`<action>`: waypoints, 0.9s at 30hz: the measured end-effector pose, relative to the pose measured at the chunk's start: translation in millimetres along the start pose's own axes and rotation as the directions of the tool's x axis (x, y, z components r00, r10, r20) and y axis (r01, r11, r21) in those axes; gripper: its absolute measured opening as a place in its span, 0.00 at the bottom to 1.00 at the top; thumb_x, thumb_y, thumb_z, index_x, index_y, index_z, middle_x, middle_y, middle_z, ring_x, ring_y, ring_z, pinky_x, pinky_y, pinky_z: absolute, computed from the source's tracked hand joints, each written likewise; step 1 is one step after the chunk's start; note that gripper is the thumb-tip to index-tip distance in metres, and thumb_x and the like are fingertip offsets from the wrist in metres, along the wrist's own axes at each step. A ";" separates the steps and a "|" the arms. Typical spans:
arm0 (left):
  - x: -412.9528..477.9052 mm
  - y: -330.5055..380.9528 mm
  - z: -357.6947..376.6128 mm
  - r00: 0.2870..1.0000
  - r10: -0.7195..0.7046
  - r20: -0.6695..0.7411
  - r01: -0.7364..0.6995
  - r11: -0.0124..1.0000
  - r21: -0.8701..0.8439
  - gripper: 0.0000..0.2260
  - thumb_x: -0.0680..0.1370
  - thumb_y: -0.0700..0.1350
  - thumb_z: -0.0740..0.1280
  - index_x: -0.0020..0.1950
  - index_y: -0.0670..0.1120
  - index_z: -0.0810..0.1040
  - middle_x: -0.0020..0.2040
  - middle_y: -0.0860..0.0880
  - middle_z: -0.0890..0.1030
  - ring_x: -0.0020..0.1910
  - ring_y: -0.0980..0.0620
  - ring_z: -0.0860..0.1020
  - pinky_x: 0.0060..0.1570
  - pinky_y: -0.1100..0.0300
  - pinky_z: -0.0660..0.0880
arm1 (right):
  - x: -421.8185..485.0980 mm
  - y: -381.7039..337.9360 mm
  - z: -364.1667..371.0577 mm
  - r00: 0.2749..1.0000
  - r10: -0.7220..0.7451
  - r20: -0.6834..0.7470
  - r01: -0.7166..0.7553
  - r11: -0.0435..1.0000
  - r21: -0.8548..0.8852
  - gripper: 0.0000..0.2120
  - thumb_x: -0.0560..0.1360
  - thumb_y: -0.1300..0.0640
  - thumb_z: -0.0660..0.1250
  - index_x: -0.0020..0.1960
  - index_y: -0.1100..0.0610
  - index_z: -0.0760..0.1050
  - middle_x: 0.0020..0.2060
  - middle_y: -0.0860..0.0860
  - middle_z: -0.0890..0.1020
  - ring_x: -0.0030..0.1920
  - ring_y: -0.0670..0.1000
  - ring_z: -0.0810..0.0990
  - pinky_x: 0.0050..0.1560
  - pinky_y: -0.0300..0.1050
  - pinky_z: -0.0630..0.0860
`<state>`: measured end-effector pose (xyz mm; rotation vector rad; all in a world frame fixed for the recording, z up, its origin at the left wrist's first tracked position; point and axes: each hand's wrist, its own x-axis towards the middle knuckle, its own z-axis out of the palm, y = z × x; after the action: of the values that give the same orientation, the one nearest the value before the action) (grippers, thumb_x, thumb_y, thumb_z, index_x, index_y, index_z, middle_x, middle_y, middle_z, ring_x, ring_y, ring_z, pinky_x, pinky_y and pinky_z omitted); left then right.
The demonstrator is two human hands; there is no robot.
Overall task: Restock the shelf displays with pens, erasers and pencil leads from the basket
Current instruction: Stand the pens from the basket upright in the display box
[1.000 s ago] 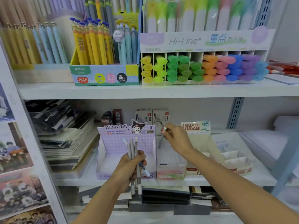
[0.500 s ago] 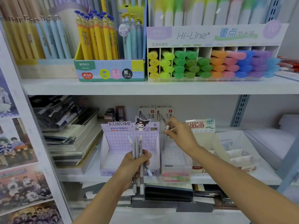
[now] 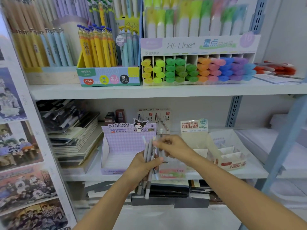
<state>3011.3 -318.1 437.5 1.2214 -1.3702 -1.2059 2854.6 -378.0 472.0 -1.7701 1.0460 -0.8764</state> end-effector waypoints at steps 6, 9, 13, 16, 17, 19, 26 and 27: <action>-18.4 15.3 17.4 1.000 0.016 0.021 -0.016 1.000 -0.009 0.05 0.78 0.43 0.67 0.44 0.43 0.78 0.32 0.44 0.79 0.25 0.54 0.70 0.23 0.63 0.64 | -18.3 -7.5 -2.1 0.997 0.065 0.039 -0.074 0.936 0.344 0.13 0.78 0.60 0.66 0.55 0.69 0.77 0.32 0.48 0.77 0.31 0.45 0.71 0.29 0.35 0.67; -21.6 23.0 20.0 0.999 0.033 -0.023 -0.032 0.999 0.004 0.04 0.79 0.39 0.64 0.47 0.43 0.79 0.31 0.47 0.81 0.23 0.55 0.71 0.21 0.65 0.64 | -25.7 -15.5 -1.2 0.998 0.022 -0.060 0.001 0.932 0.362 0.08 0.78 0.61 0.66 0.51 0.67 0.77 0.35 0.52 0.79 0.36 0.48 0.77 0.37 0.38 0.74; -21.6 28.9 15.9 0.998 0.054 -0.038 -0.054 0.999 0.001 0.07 0.80 0.39 0.62 0.50 0.44 0.81 0.34 0.46 0.82 0.22 0.55 0.71 0.23 0.65 0.67 | -24.6 -28.5 -13.4 0.970 0.030 -0.240 0.090 0.877 0.472 0.07 0.80 0.61 0.62 0.52 0.64 0.75 0.41 0.55 0.81 0.38 0.50 0.80 0.40 0.40 0.78; -22.3 20.6 6.2 0.997 0.012 -0.080 -0.018 0.997 -0.071 0.10 0.81 0.43 0.61 0.52 0.42 0.81 0.34 0.44 0.81 0.26 0.51 0.70 0.30 0.59 0.66 | -16.5 -34.0 -40.8 0.897 0.038 -0.441 0.196 0.859 0.473 0.06 0.80 0.60 0.61 0.51 0.63 0.74 0.41 0.56 0.81 0.36 0.50 0.80 0.40 0.40 0.80; -22.4 16.7 2.9 0.995 -0.010 -0.096 0.002 0.996 -0.085 0.11 0.82 0.44 0.61 0.53 0.40 0.81 0.33 0.44 0.81 0.25 0.51 0.70 0.30 0.60 0.67 | -13.8 -33.0 -49.2 0.870 0.023 -0.493 0.223 0.873 0.433 0.05 0.80 0.61 0.61 0.51 0.62 0.73 0.40 0.56 0.81 0.35 0.50 0.81 0.41 0.40 0.81; -22.0 10.3 -1.3 0.992 -0.053 -0.112 0.044 0.995 -0.088 0.12 0.82 0.45 0.60 0.53 0.38 0.78 0.32 0.44 0.81 0.21 0.53 0.68 0.22 0.64 0.66 | -9.5 -27.5 -59.1 0.840 -0.019 -0.542 0.235 0.913 0.333 0.02 0.80 0.63 0.62 0.52 0.59 0.73 0.41 0.57 0.82 0.36 0.51 0.82 0.41 0.42 0.82; -9.2 3.4 -3.8 0.992 -0.003 -0.127 -0.010 0.995 -0.103 0.15 0.82 0.49 0.61 0.45 0.38 0.72 0.34 0.39 0.84 0.20 0.54 0.68 0.20 0.65 0.65 | 8.7 6.9 -45.7 0.845 -0.195 -0.498 0.192 0.980 -0.057 0.05 0.78 0.66 0.65 0.52 0.59 0.71 0.43 0.60 0.82 0.40 0.49 0.83 0.44 0.44 0.83; -6.8 2.7 -4.8 0.990 0.009 -0.142 -0.023 0.995 -0.100 0.15 0.82 0.49 0.61 0.43 0.38 0.73 0.34 0.39 0.83 0.20 0.54 0.68 0.20 0.65 0.65 | 12.5 9.7 -42.6 0.848 -0.211 -0.485 0.192 0.977 -0.090 0.05 0.78 0.65 0.65 0.52 0.58 0.71 0.43 0.59 0.82 0.41 0.50 0.83 0.45 0.47 0.83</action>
<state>3016.4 -311.7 440.6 1.1980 -1.1980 -1.1413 2819.6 -405.8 480.5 -1.7498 1.2109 -1.5088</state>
